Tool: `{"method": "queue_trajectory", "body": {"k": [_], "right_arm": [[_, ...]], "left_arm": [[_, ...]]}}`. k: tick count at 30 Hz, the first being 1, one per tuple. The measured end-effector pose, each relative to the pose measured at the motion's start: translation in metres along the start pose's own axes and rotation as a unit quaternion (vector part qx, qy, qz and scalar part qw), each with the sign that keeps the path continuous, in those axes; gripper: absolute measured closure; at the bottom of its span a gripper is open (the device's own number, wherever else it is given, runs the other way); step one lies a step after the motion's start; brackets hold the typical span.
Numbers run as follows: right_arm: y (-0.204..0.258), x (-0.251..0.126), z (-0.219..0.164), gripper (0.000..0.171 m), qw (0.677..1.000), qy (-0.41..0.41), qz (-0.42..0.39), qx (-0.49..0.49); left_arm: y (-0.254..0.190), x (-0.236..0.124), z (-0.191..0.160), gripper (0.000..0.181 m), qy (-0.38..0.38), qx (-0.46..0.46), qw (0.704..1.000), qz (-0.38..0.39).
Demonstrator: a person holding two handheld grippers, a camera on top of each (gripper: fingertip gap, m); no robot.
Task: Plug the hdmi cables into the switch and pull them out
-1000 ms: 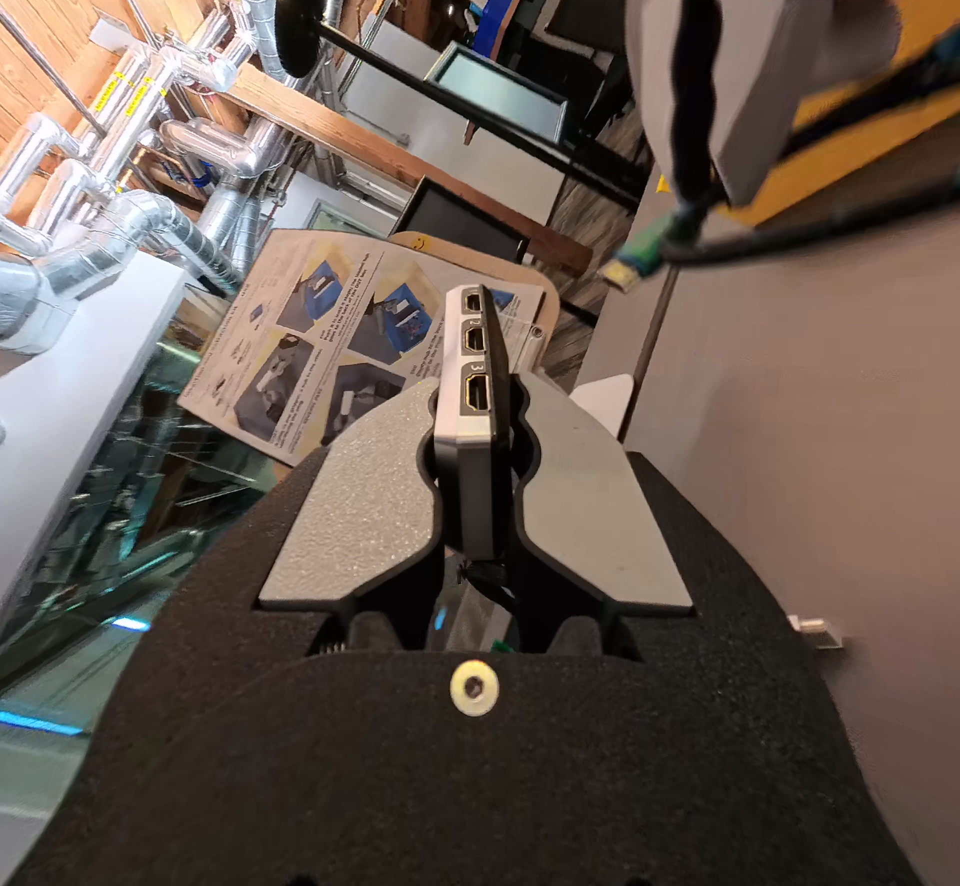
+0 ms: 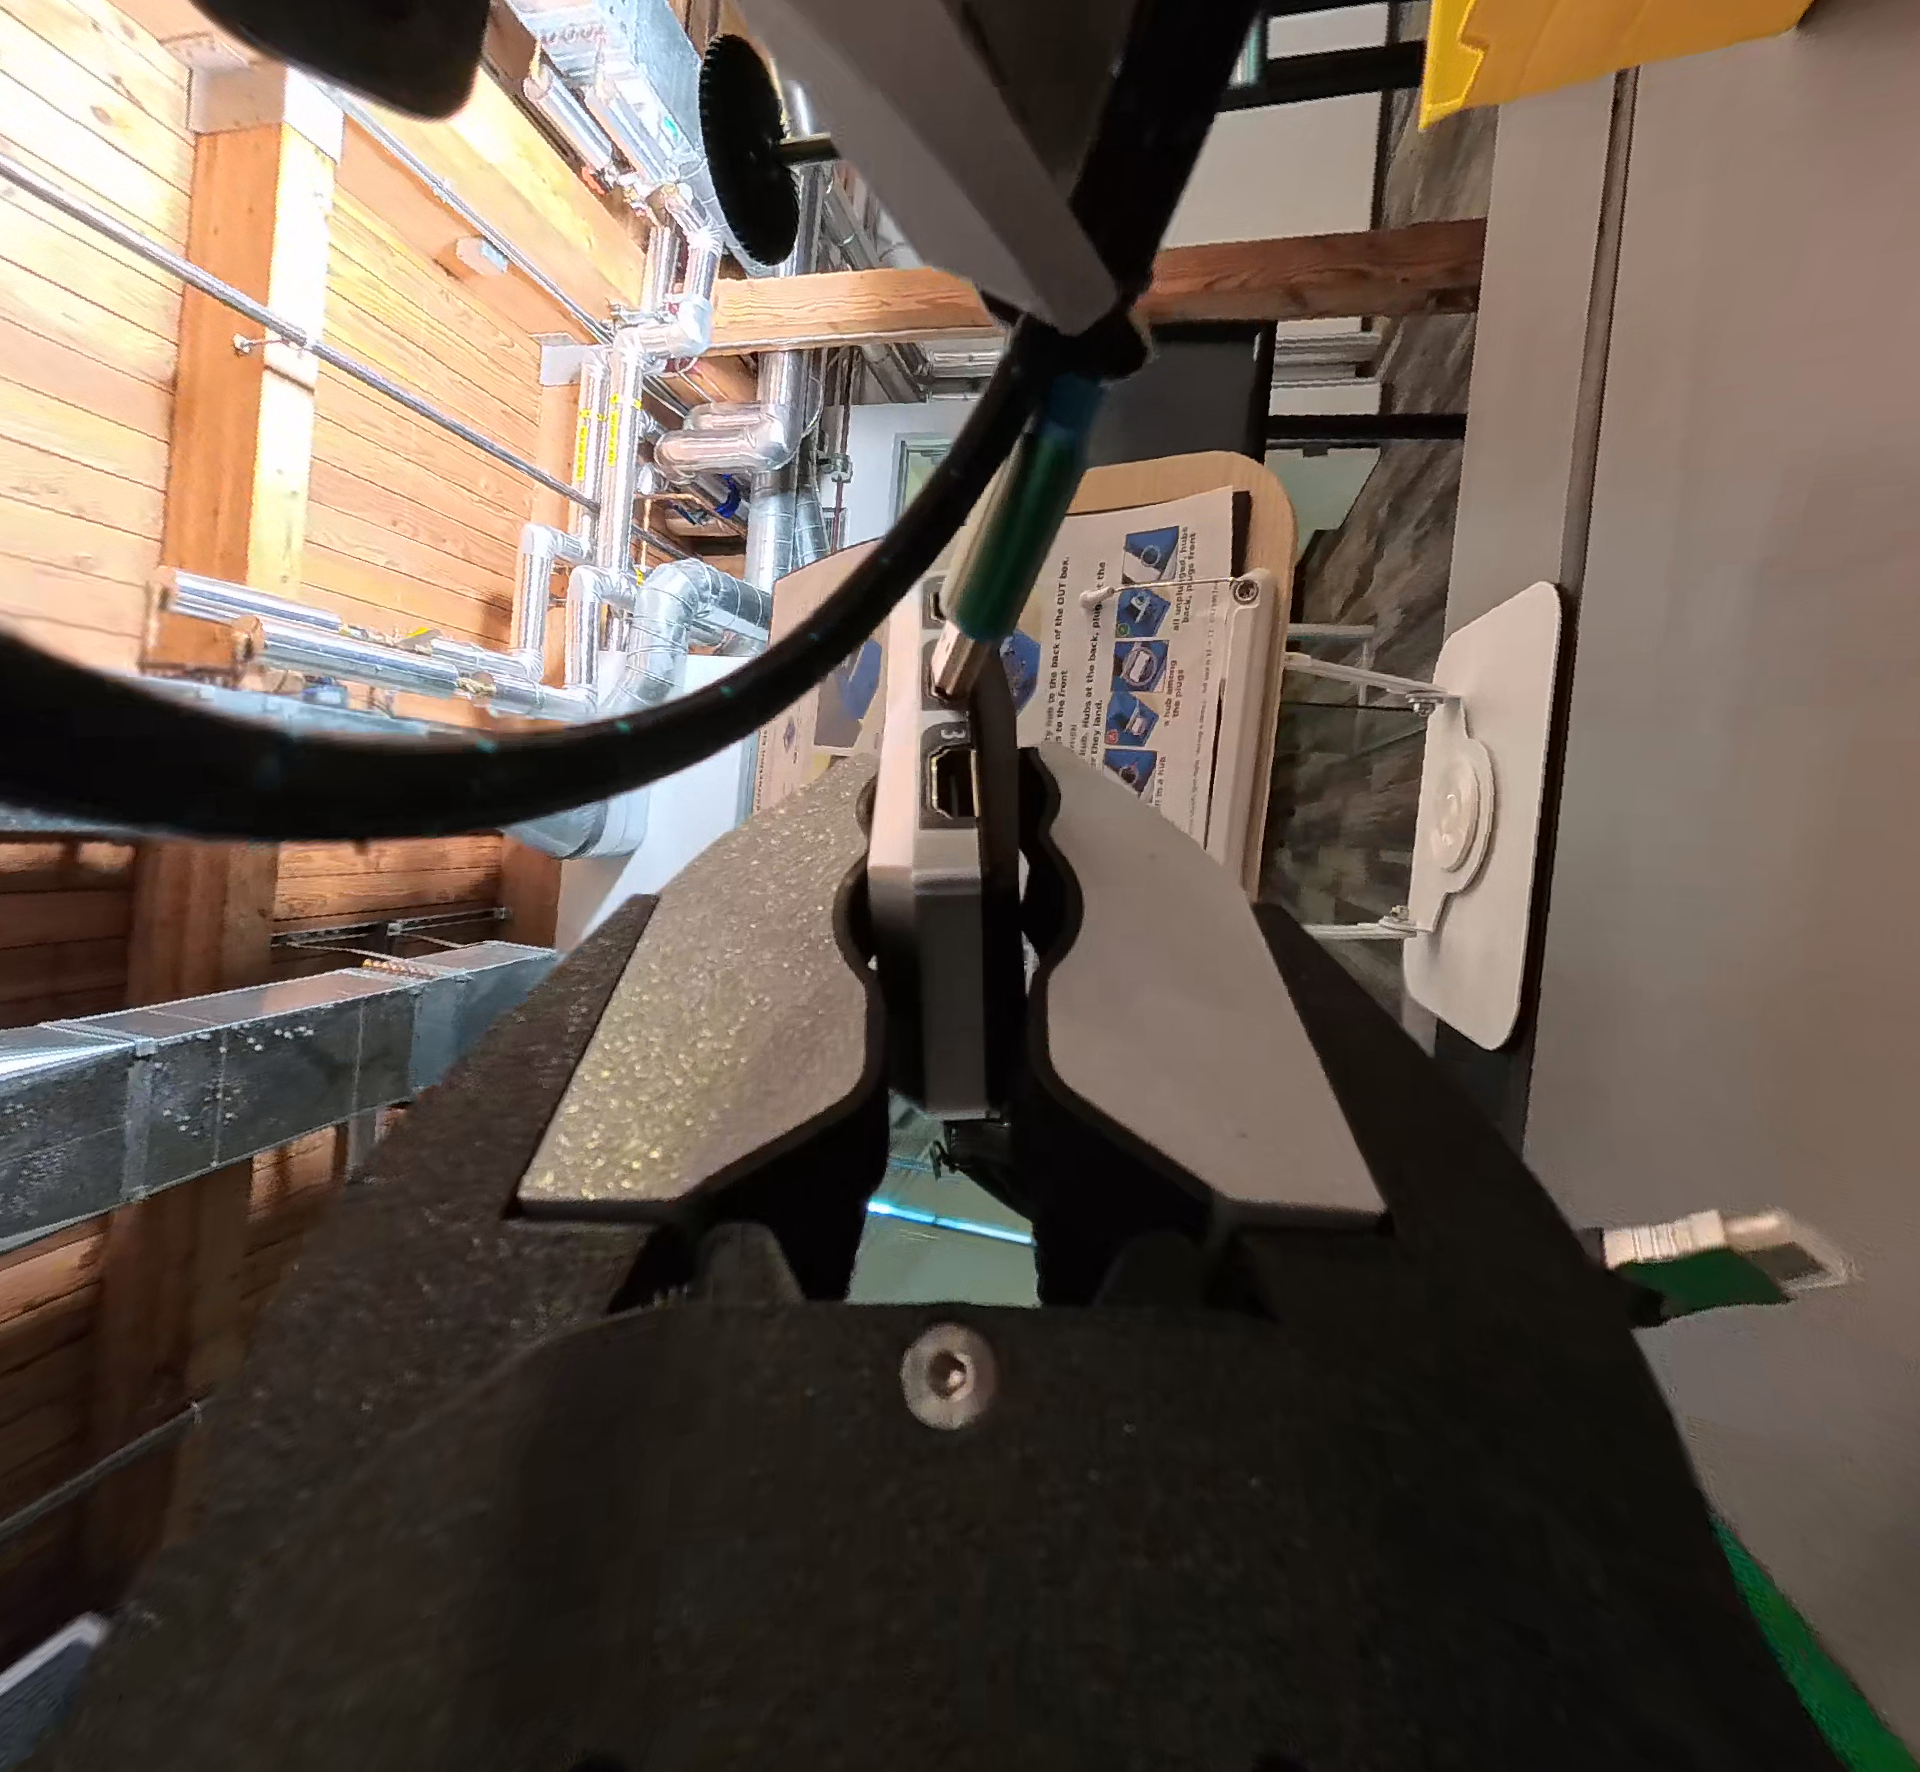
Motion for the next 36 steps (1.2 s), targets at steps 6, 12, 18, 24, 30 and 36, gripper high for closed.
{"method": "queue_trajectory", "body": {"k": [6, 12, 18, 24, 30, 36], "right_arm": [[-0.001, -0.001, 0.000, 0.158, 0.998, -0.012, 0.024, 0.052], [-0.003, 0.000, 0.000, 0.158, 0.995, -0.021, 0.039, 0.090], [-0.012, -0.004, 0.006, 0.158, 0.973, -0.085, 0.124, 0.175], [-0.021, 0.002, 0.003, 0.158, 0.945, -0.105, 0.192, 0.241], [-0.030, 0.012, 0.000, 0.158, 0.922, -0.114, 0.222, 0.296], [-0.035, 0.019, -0.007, 0.159, 0.923, -0.101, 0.209, 0.308]], "left_arm": [[-0.003, 0.000, 0.000, 0.158, 0.002, 0.029, 1.000, 0.006], [-0.007, 0.001, -0.002, 0.158, 0.011, 0.043, 0.999, -0.004], [-0.013, 0.005, -0.007, 0.158, 0.051, 0.030, 0.997, -0.057], [-0.022, 0.005, -0.013, 0.158, 0.071, 0.031, 0.992, -0.097], [-0.033, 0.007, -0.022, 0.158, 0.084, 0.063, 0.989, -0.108], [-0.043, 0.007, -0.025, 0.158, 0.088, 0.070, 0.986, -0.126]]}}
Point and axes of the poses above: each gripper's, where its closed fingertips meet, x out along the fingers, z out of its top, y = z × x across the jaws, the point moved 1 cm from there along -x, back along the fingers, and after that the axes turned 2 degrees about -x, right-handed, at the moved point
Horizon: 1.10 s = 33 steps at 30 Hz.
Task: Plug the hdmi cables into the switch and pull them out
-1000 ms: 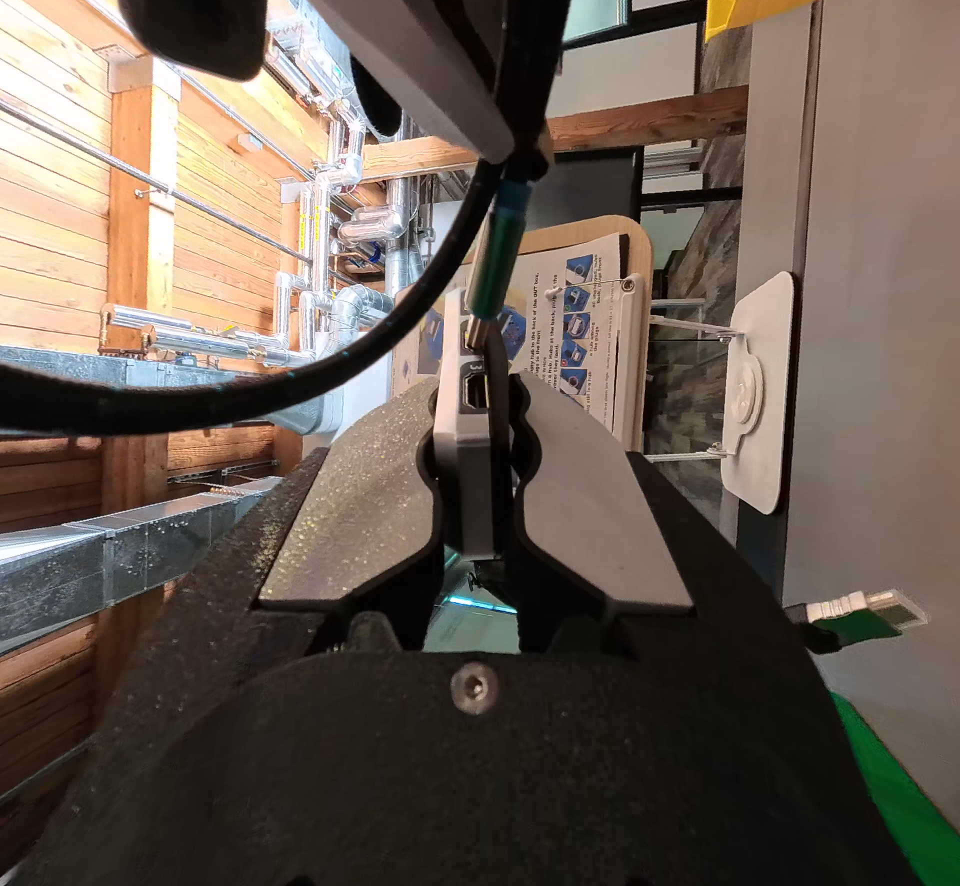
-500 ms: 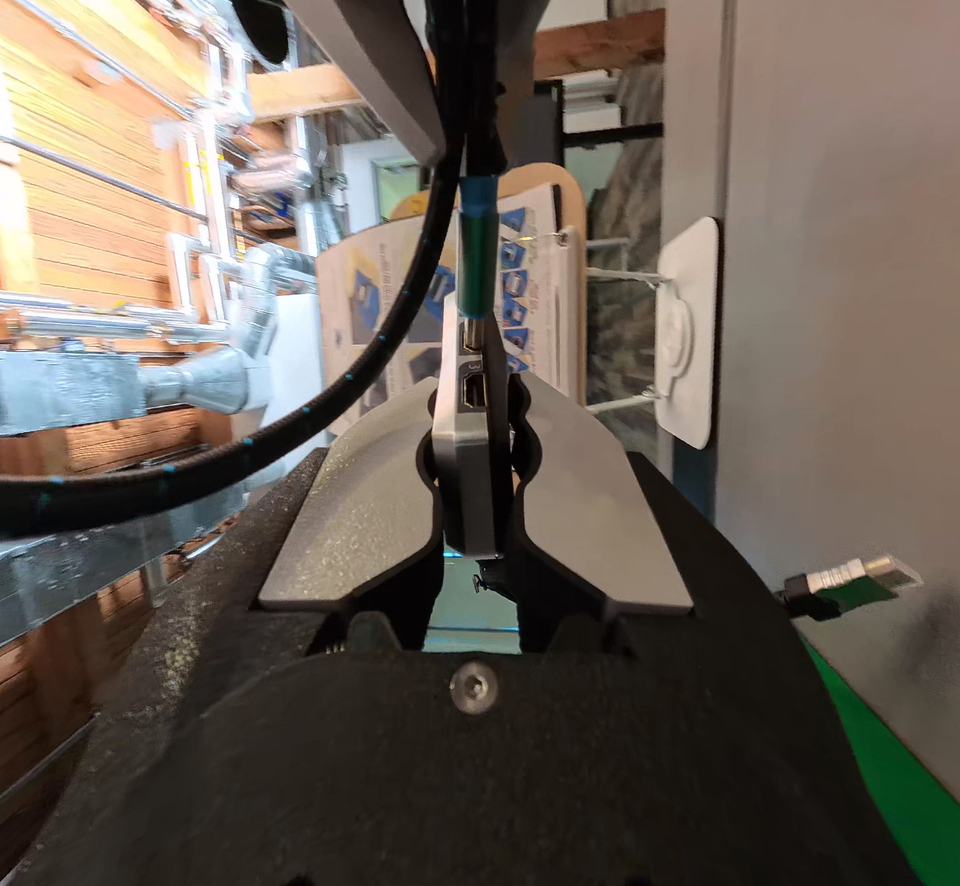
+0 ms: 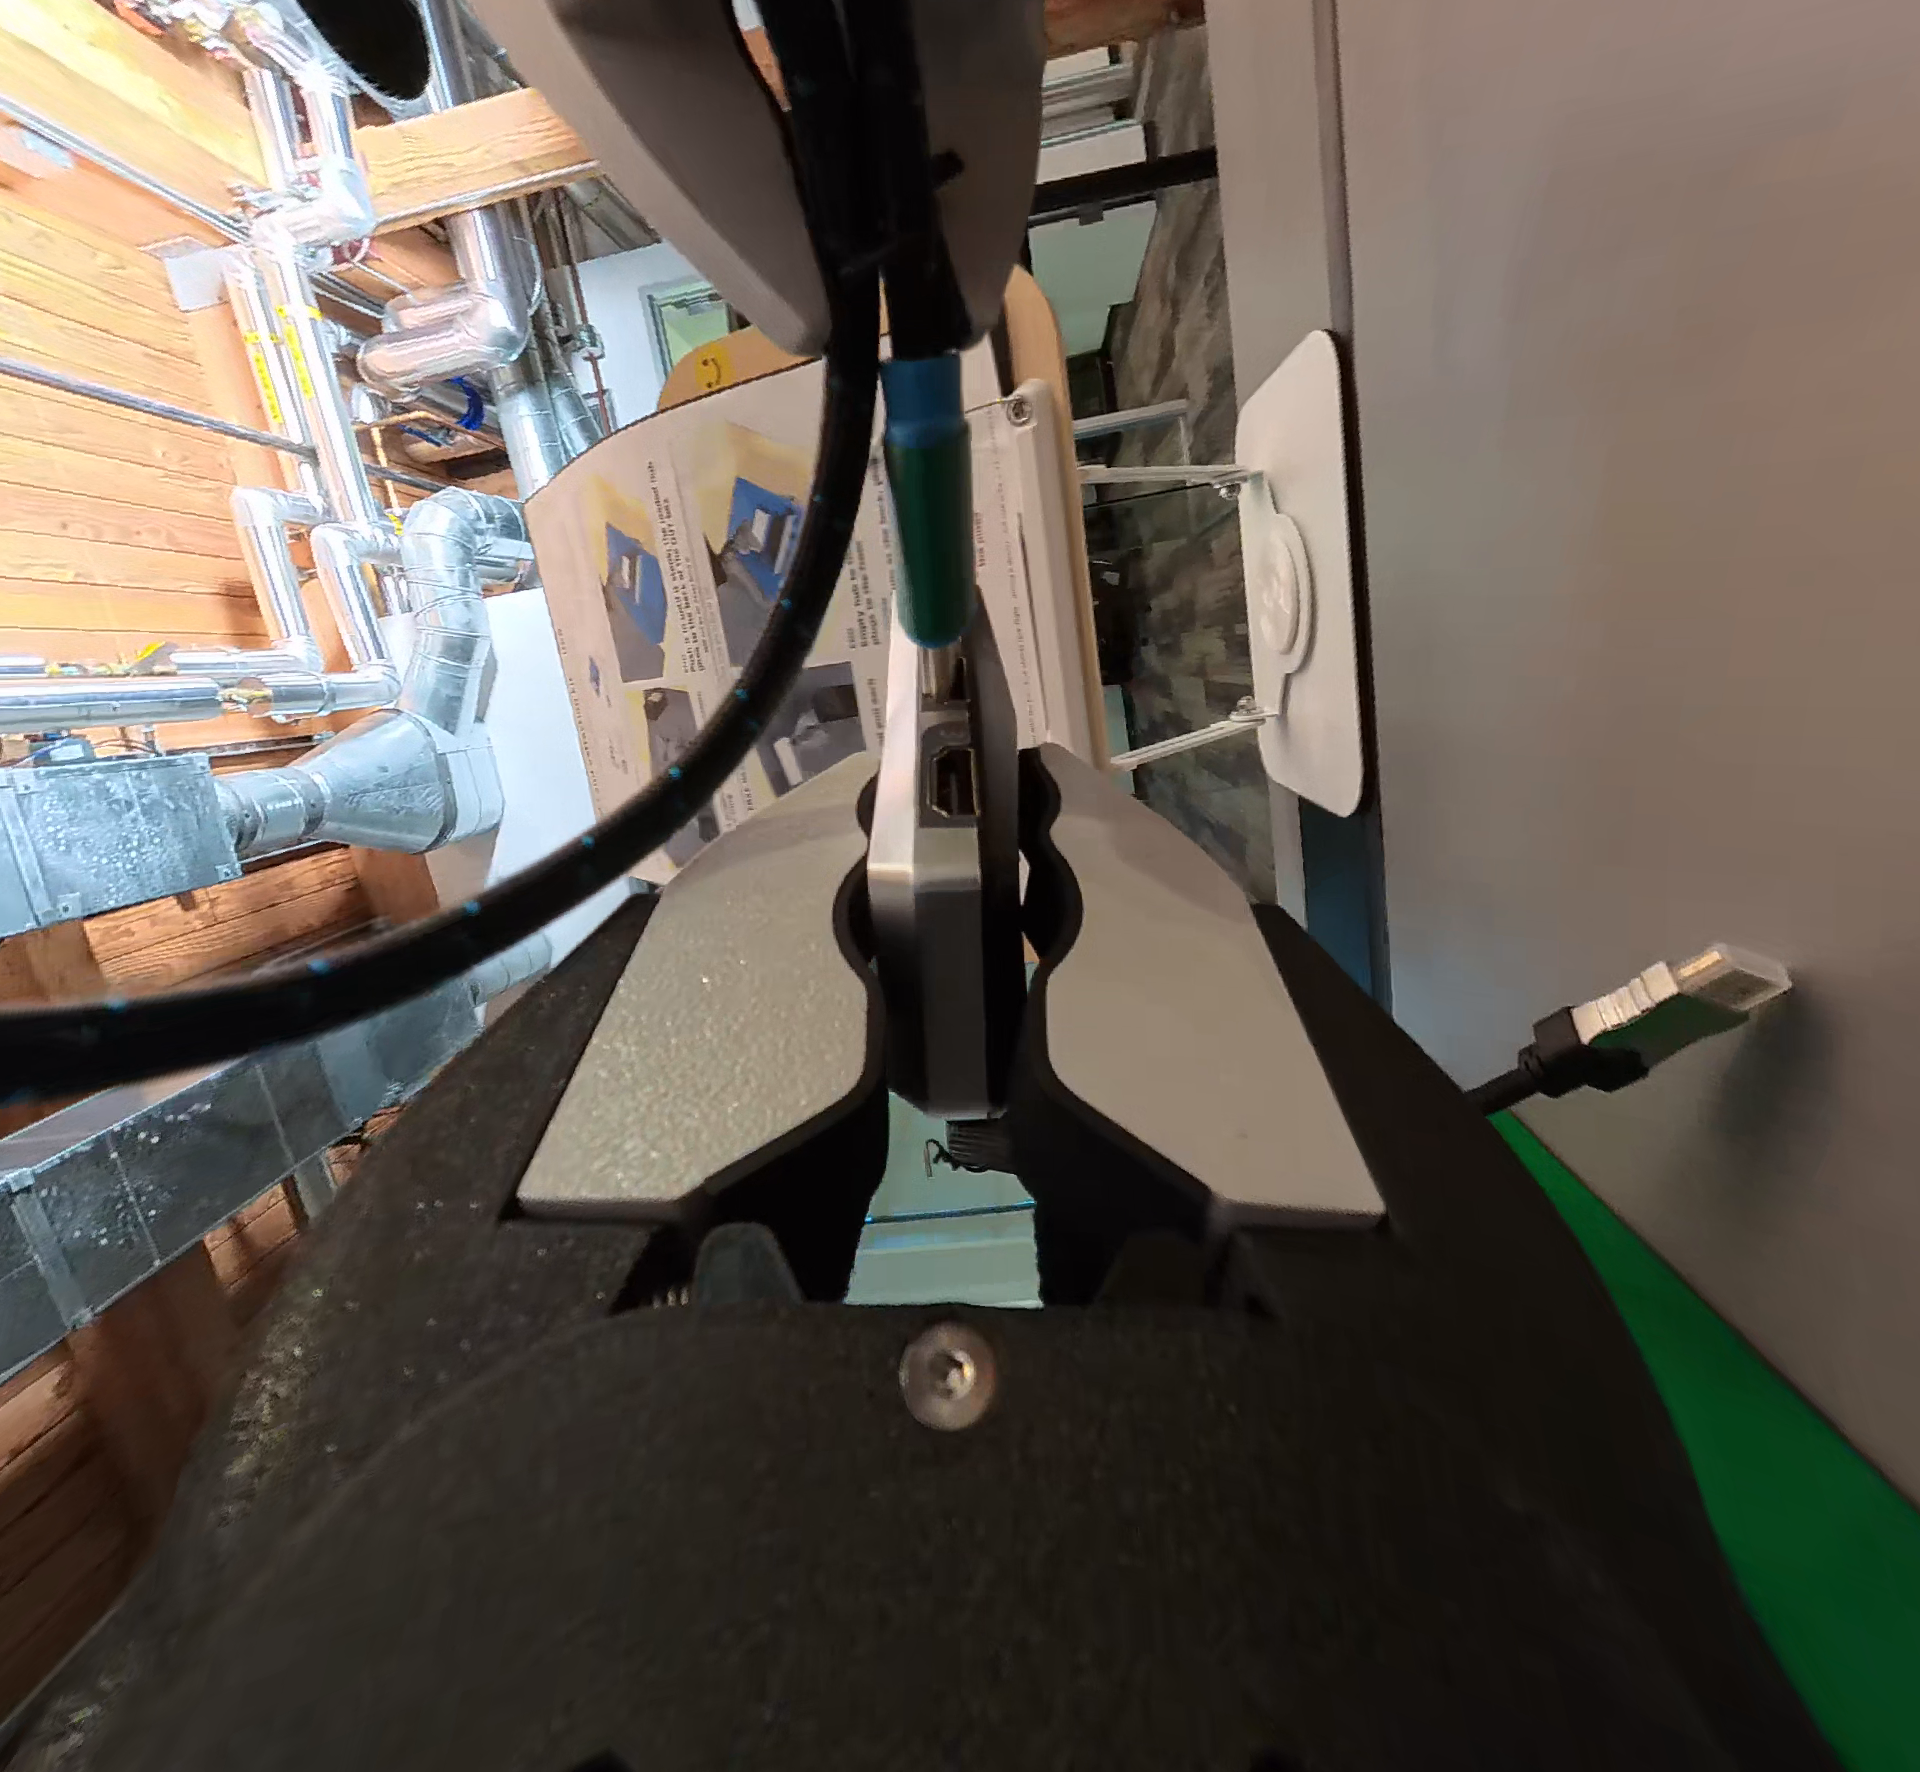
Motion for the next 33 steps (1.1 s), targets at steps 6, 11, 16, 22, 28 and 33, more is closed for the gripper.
{"method": "queue_trajectory", "body": {"k": [6, 11, 16, 22, 28, 33], "right_arm": [[-0.005, -0.003, -0.004, 0.159, 1.000, 0.011, -0.009, 0.004], [-0.007, -0.001, -0.006, 0.159, 1.000, 0.017, -0.018, 0.007], [-0.008, 0.001, -0.007, 0.158, 0.999, 0.024, -0.020, 0.007], [-0.009, 0.000, -0.003, 0.159, 1.000, 0.010, -0.022, 0.005], [-0.004, 0.003, 0.000, 0.158, 1.000, 0.000, -0.026, -0.009], [0.006, 0.004, 0.006, 0.155, 0.999, -0.013, -0.024, -0.040]], "left_arm": [[-0.005, 0.001, 0.004, 0.158, -0.004, -0.003, 1.000, -0.016], [-0.007, 0.001, 0.004, 0.158, -0.004, -0.009, 1.000, -0.022], [-0.009, 0.002, 0.005, 0.158, -0.011, -0.032, 0.999, -0.029], [-0.011, 0.003, 0.004, 0.158, -0.012, -0.035, 0.999, -0.027], [-0.007, 0.003, 0.000, 0.159, -0.015, -0.061, 0.998, -0.026], [-0.003, 0.004, -0.004, 0.159, -0.020, -0.122, 0.992, -0.037]]}}
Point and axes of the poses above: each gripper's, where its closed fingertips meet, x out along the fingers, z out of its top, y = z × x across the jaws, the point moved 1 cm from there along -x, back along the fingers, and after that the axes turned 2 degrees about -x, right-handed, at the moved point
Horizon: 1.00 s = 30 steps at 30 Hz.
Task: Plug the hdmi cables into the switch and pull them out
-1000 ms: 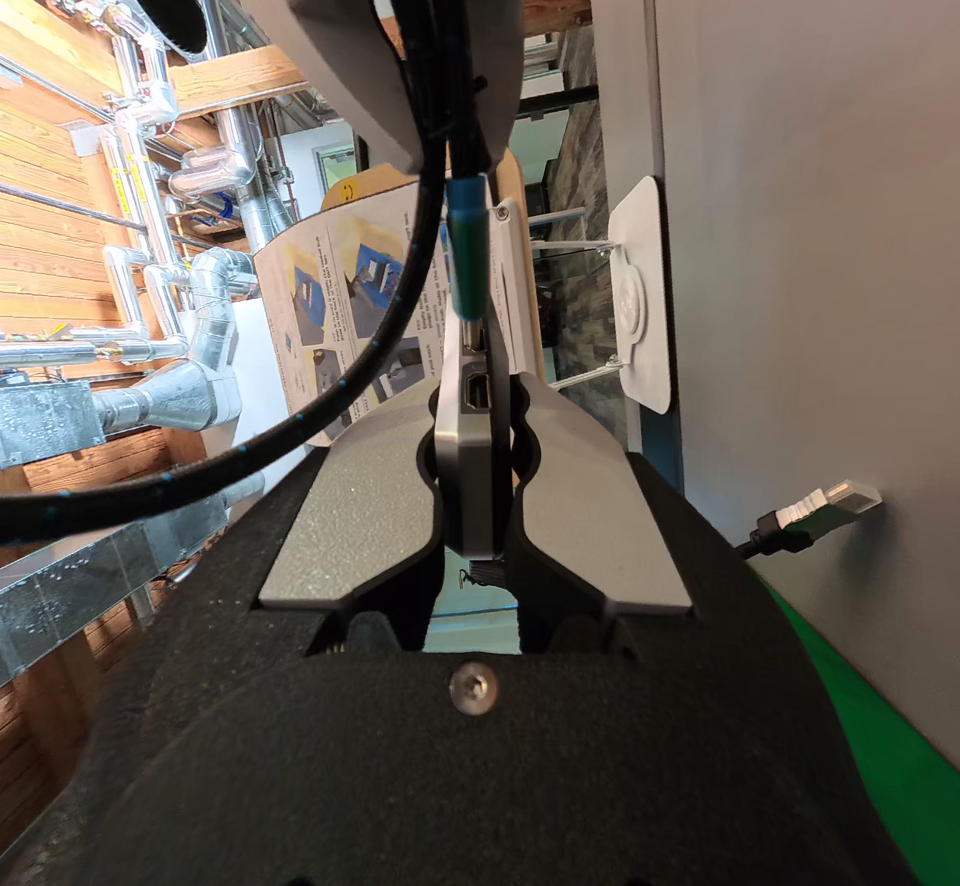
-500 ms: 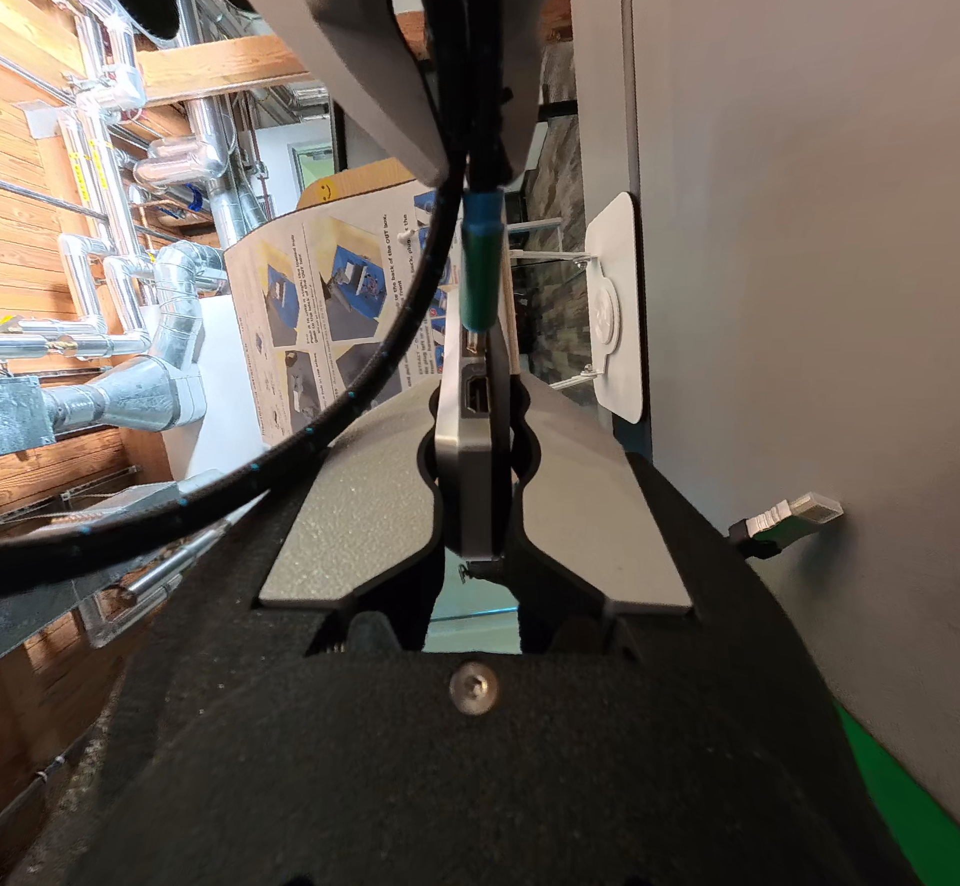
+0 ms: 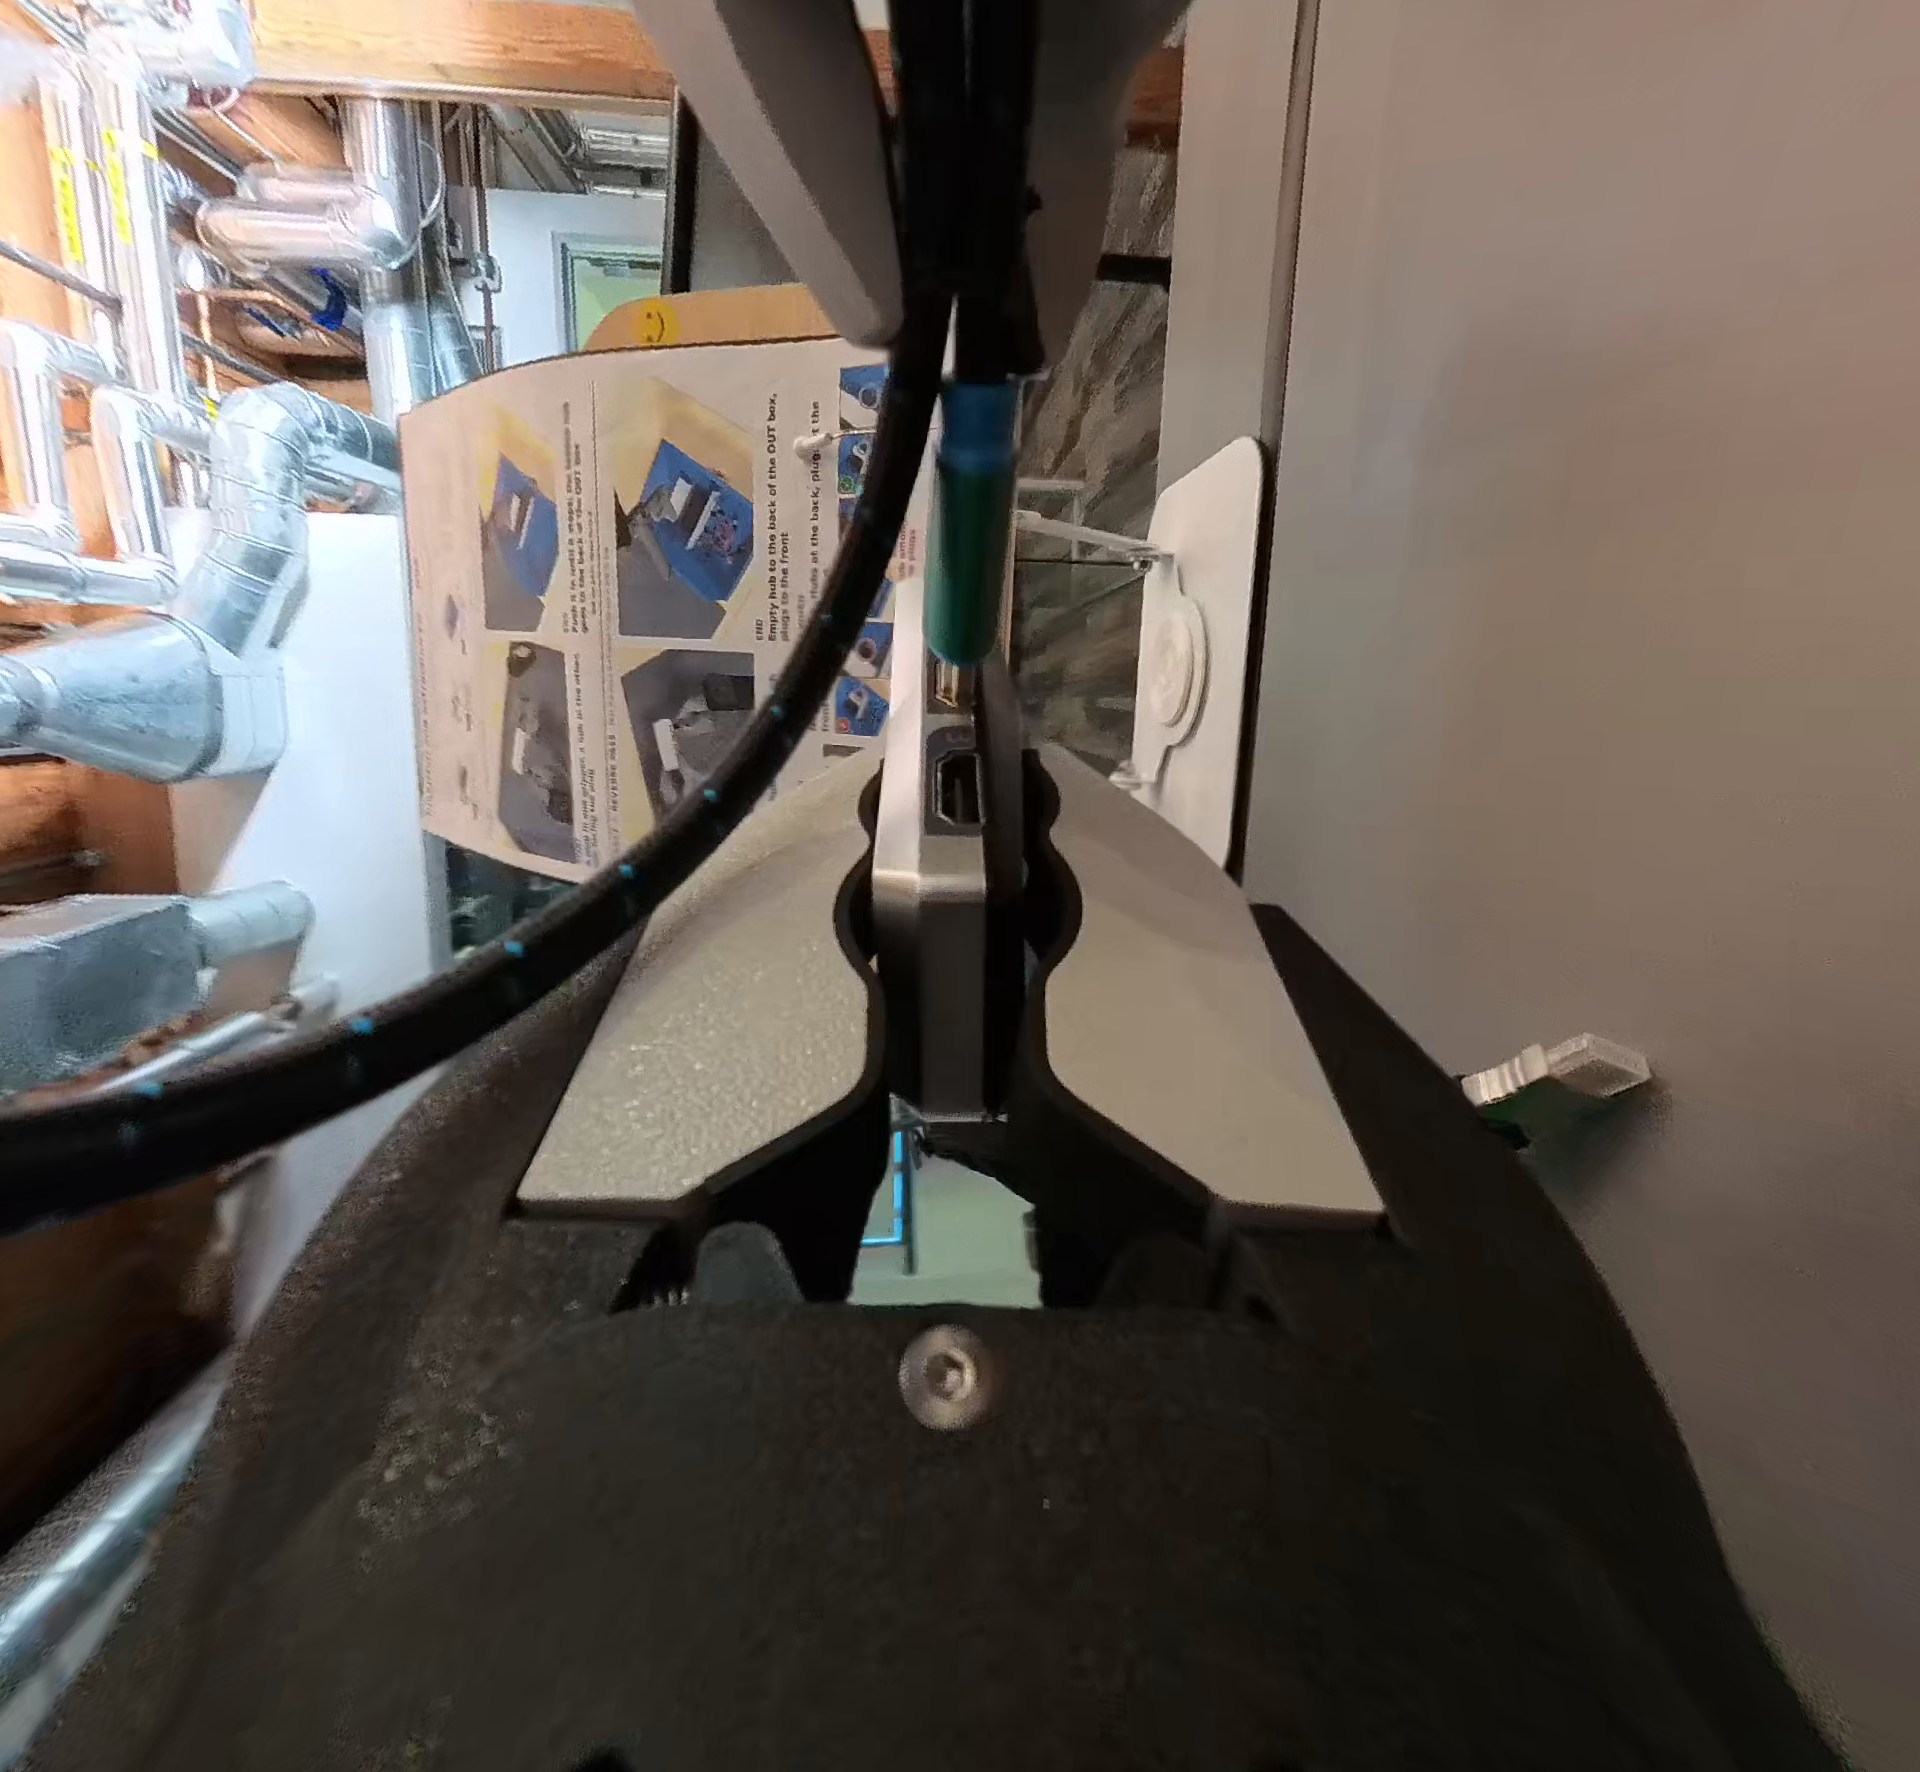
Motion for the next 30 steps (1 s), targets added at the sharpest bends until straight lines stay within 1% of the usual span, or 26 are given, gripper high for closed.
{"method": "queue_trajectory", "body": {"k": [2, 5, 9, 11, 12, 14, 15, 16, 18, 20, 21, 23, 26, 30], "right_arm": [[0.007, -0.001, 0.005, 0.153, 1.000, -0.014, 0.007, -0.014], [0.014, -0.004, 0.011, 0.152, 0.998, -0.027, -0.006, -0.053], [0.039, -0.021, 0.030, 0.143, 0.987, -0.085, 0.005, -0.137], [0.047, -0.037, 0.041, 0.144, 0.970, -0.126, -0.009, -0.208], [0.045, -0.045, 0.047, 0.144, 0.957, -0.151, -0.034, -0.247], [0.031, -0.058, 0.058, 0.144, 0.922, -0.195, -0.107, -0.318], [0.023, -0.060, 0.059, 0.144, 0.902, -0.199, -0.143, -0.355], [0.017, -0.056, 0.057, 0.144, 0.885, -0.195, -0.169, -0.387], [0.013, -0.037, 0.049, 0.139, 0.864, -0.164, -0.189, -0.437], [0.019, -0.009, 0.040, 0.131, 0.856, -0.134, -0.180, -0.466], [0.023, 0.004, 0.036, 0.131, 0.855, -0.128, -0.175, -0.471], [0.033, 0.021, 0.035, 0.129, 0.855, -0.141, -0.161, -0.473], [0.036, 0.026, 0.041, 0.130, 0.856, -0.176, -0.175, -0.454], [0.031, 0.020, 0.043, 0.136, 0.839, -0.169, -0.220, -0.468]], "left_arm": [[0.004, -0.001, -0.001, 0.159, -0.003, -0.022, 1.000, 0.001], [0.007, -0.002, 0.001, 0.158, -0.011, -0.037, 0.999, -0.001], [0.009, -0.003, 0.002, 0.158, -0.018, -0.052, 0.999, -0.001], [0.011, -0.004, 0.001, 0.158, -0.022, -0.069, 0.997, -0.002], [0.014, -0.004, 0.000, 0.158, -0.024, -0.079, 0.997, -0.002], [0.020, -0.006, -0.002, 0.158, -0.027, -0.102, 0.994, -0.002], [0.024, -0.007, -0.004, 0.158, -0.028, -0.114, 0.993, -0.001], [0.027, -0.008, -0.006, 0.158, -0.027, -0.125, 0.992, -0.001], [0.034, -0.010, -0.011, 0.159, -0.022, -0.146, 0.989, 0.002], [0.038, -0.011, -0.014, 0.159, -0.019, -0.161, 0.987, 0.004], [0.038, -0.011, -0.015, 0.159, -0.019, -0.166, 0.986, 0.003], [0.039, -0.011, -0.016, 0.159, -0.017, -0.166, 0.986, 0.005], [0.037, -0.010, -0.016, 0.159, -0.015, -0.161, 0.987, 0.006], [0.035, -0.009, -0.015, 0.159, -0.013, -0.156, 0.988, 0.003]]}}
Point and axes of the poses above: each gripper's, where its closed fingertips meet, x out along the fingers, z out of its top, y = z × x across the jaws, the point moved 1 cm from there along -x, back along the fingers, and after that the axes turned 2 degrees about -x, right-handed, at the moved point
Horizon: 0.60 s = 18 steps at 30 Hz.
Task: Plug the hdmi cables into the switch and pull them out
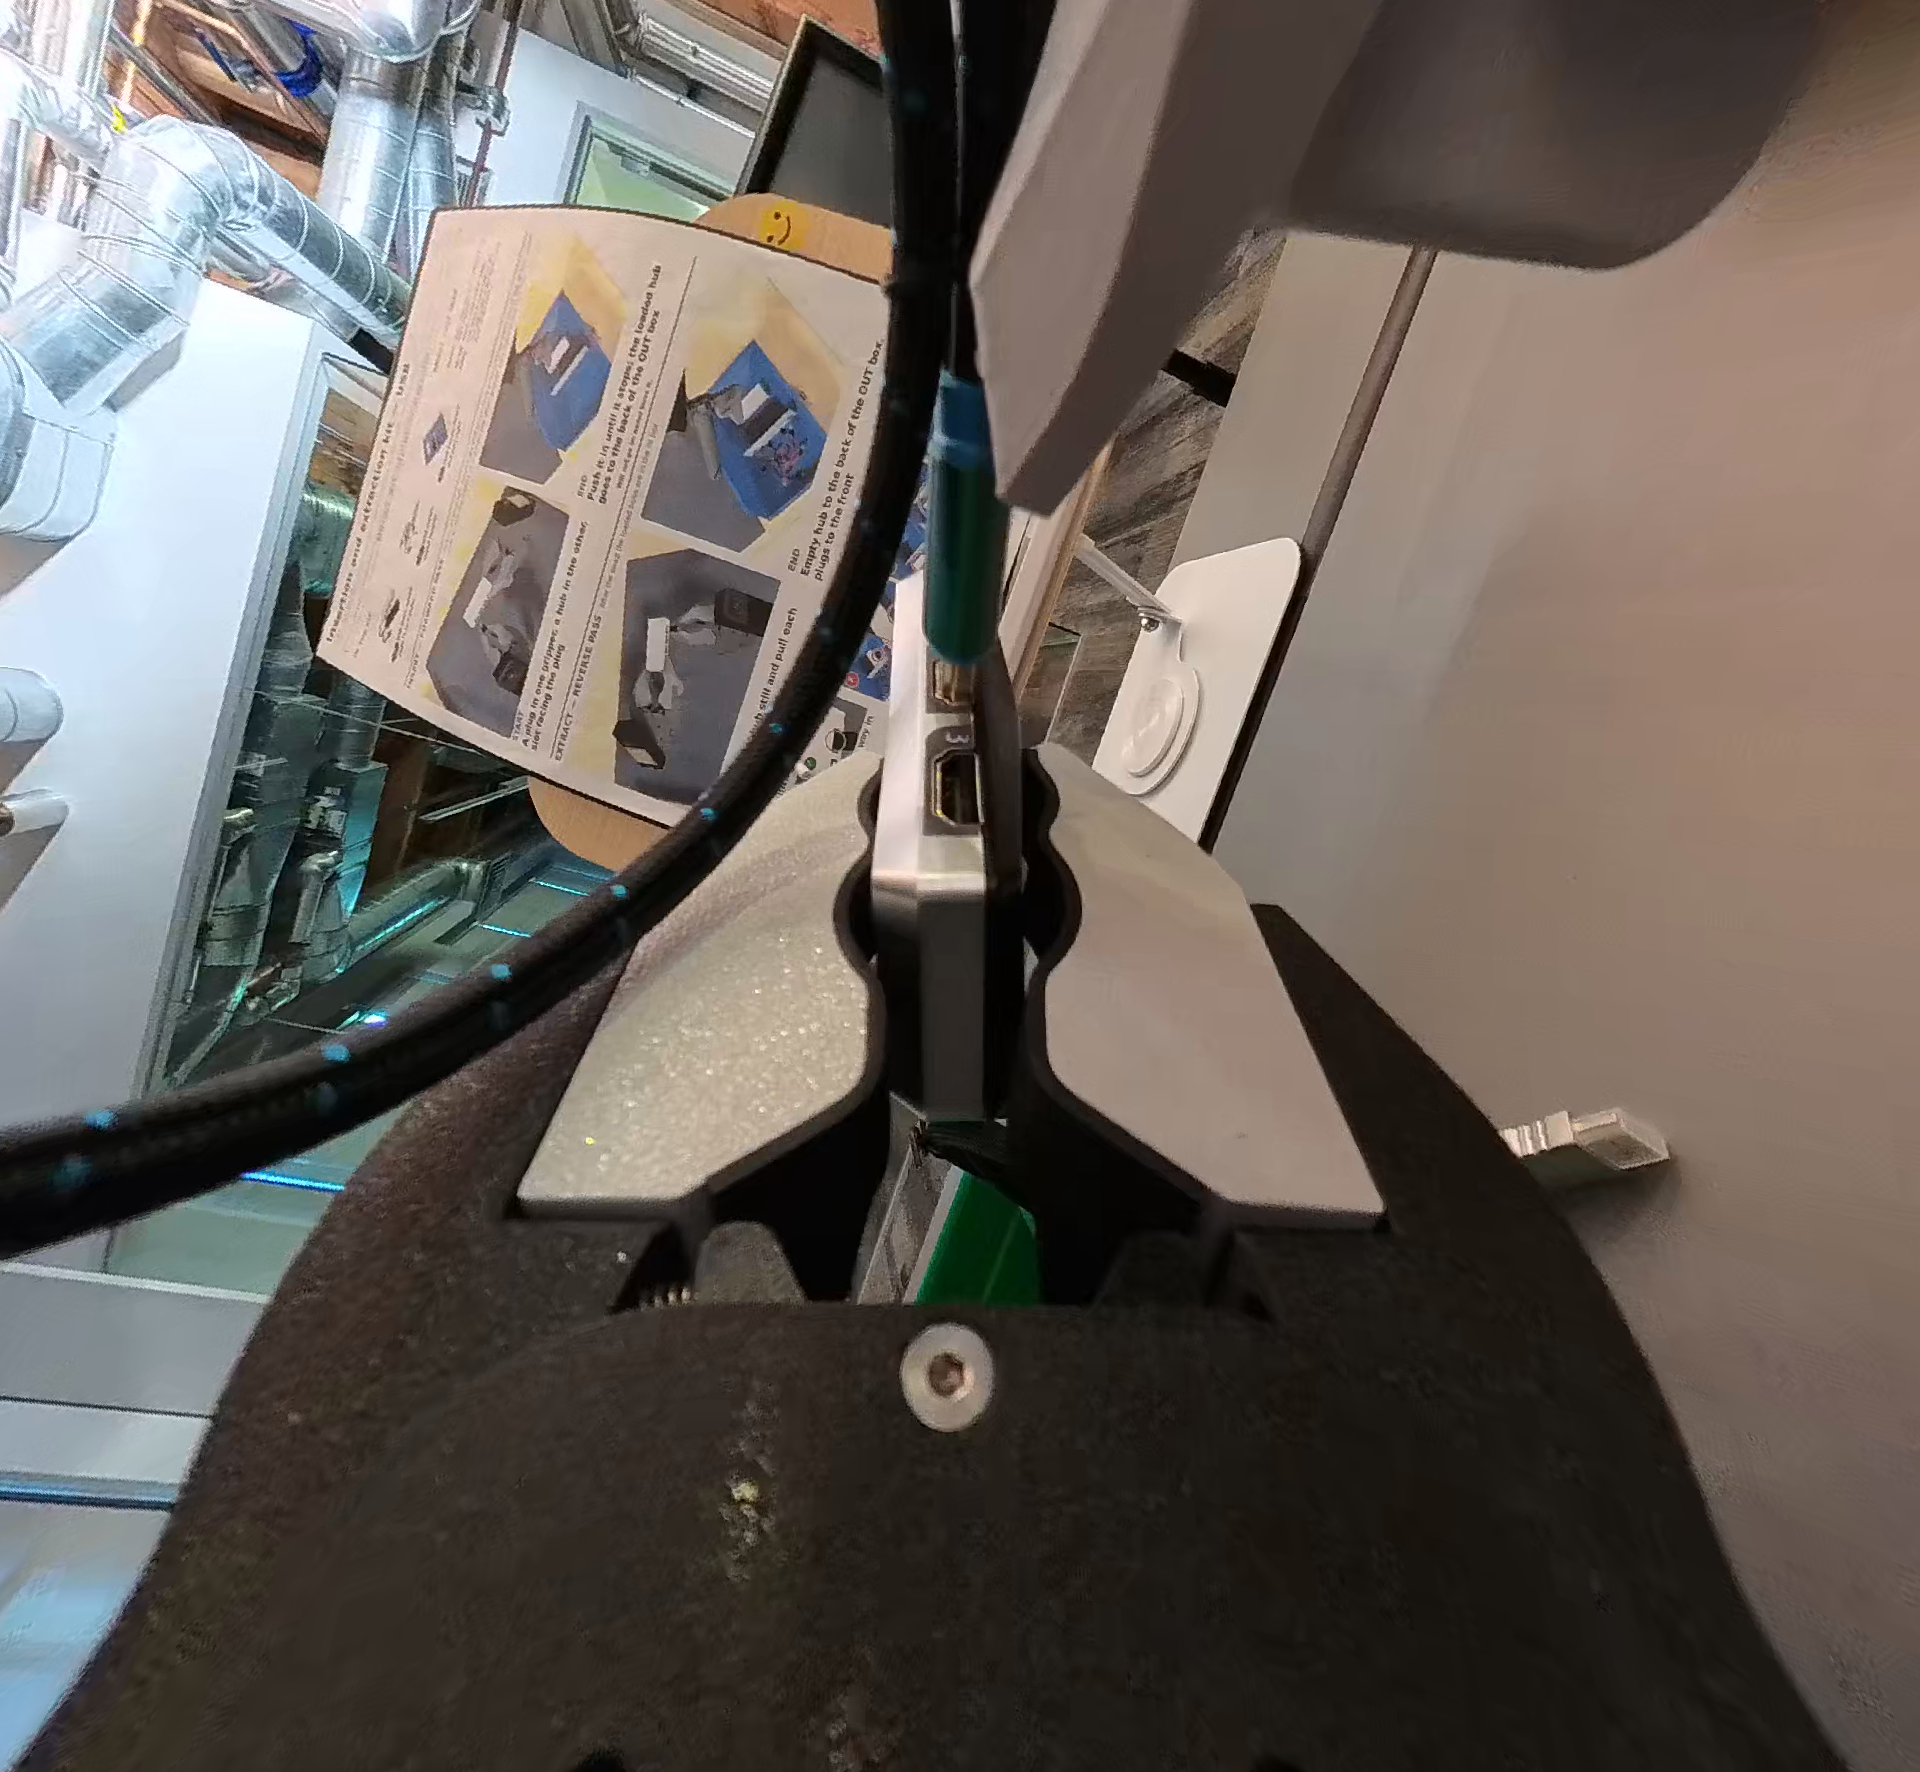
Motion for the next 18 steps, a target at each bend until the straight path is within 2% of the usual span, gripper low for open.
{"method": "queue_trajectory", "body": {"k": [10, 18], "right_arm": [[0.004, 0.005, -0.009, 0.150, 0.999, 0.037, -0.002, 0.002], [0.004, 0.007, -0.013, 0.150, 0.998, 0.058, -0.011, 0.007]], "left_arm": [[-0.008, 0.001, 0.007, 0.159, -0.002, 0.016, 1.000, -0.004], [-0.010, 0.002, 0.004, 0.158, 0.005, 0.040, 0.999, 0.002]]}}
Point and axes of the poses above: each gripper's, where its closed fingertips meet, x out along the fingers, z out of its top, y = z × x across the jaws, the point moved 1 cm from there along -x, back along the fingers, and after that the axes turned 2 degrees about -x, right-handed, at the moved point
